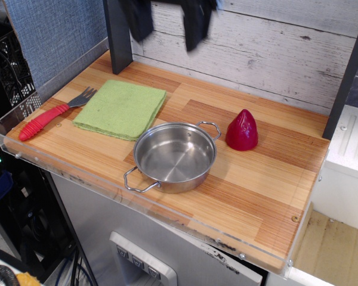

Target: Pick up the bowl and place it in the bottom center of the table.

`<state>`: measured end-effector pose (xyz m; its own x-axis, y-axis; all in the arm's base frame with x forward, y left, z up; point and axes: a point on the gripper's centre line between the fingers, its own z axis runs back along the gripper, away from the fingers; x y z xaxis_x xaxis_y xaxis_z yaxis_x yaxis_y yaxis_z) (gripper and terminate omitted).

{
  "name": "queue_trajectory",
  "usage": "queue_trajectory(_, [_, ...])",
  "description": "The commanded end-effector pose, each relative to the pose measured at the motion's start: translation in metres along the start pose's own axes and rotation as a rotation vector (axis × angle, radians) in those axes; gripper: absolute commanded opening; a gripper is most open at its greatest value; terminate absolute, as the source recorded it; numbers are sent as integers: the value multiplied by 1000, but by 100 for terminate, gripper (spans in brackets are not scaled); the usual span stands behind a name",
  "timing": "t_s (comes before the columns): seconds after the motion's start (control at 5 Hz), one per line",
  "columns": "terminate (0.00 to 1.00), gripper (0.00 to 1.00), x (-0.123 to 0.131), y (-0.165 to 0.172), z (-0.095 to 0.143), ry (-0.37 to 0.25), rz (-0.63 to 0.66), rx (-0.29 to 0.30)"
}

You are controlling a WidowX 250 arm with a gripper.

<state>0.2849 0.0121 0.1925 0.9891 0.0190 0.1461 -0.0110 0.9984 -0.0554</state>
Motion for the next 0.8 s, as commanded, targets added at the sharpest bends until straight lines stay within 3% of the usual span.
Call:
queue_trajectory(0.0, [0,100,-1,-3,43,4,35,47])
queue_trajectory(0.2, [0,100,2,-5,30,59,-16,41])
queue_trajectory(0.4, [0,100,2,-5,30,59,-16,41])
queue_trajectory(0.6, [100,100,2,-5,30,59,-16,41])
